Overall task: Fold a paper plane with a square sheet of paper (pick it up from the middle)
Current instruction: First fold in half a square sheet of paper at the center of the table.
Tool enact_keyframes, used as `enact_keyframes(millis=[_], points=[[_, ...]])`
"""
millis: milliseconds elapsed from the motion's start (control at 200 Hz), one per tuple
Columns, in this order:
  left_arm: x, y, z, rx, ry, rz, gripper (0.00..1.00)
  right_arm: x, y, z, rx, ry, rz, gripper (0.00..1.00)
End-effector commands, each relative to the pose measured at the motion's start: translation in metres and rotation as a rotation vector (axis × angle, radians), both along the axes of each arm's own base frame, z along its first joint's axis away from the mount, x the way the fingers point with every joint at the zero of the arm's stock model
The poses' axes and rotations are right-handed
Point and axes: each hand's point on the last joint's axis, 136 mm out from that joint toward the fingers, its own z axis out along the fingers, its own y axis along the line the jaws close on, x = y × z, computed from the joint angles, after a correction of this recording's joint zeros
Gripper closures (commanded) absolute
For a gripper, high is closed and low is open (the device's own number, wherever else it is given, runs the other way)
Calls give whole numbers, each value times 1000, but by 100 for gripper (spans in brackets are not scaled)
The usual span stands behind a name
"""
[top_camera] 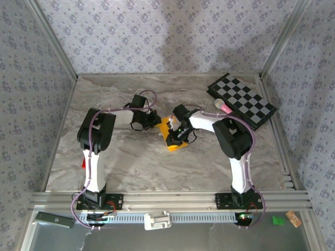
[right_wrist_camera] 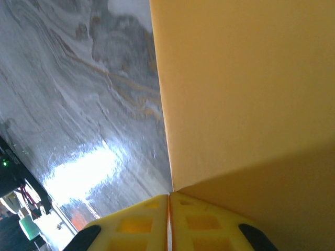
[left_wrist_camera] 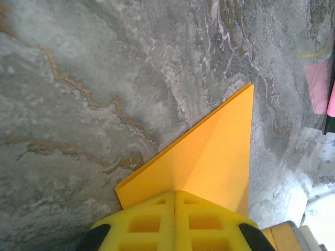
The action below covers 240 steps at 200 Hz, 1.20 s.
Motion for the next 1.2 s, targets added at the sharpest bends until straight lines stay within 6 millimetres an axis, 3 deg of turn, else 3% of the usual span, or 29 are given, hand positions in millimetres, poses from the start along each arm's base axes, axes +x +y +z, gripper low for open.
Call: enact_keyframes(millis=[0, 175, 310, 380, 570, 685, 735, 930, 1194], points=[[-14, 31, -48, 141, 88, 24, 100, -34, -11, -1, -51, 74, 49, 89], [-12, 28, -46, 148, 64, -35, 100, -31, -12, 5, -39, 48, 51, 88], [-7, 23, -40, 150, 26, -94, 100, -12, -8, 24, -11, -27, 8, 88], [-1, 19, -33, 146, -3, -128, 100, 10, -8, 36, 4, -112, -44, 88], [18, 2, 17, 84, -80, -161, 99, 55, -47, 43, -89, -249, -237, 84], [25, -7, 55, 21, -104, -73, 86, 66, -62, 35, -144, -249, -287, 76], [24, -6, 61, 31, -103, -19, 81, 67, -62, 32, -147, -237, -293, 74], [1, -13, 65, 25, -41, 97, 76, 64, -51, 17, -161, -181, -289, 73], [-31, -26, 43, 24, 76, 89, 84, 56, -55, -2, -233, -128, -354, 75]])
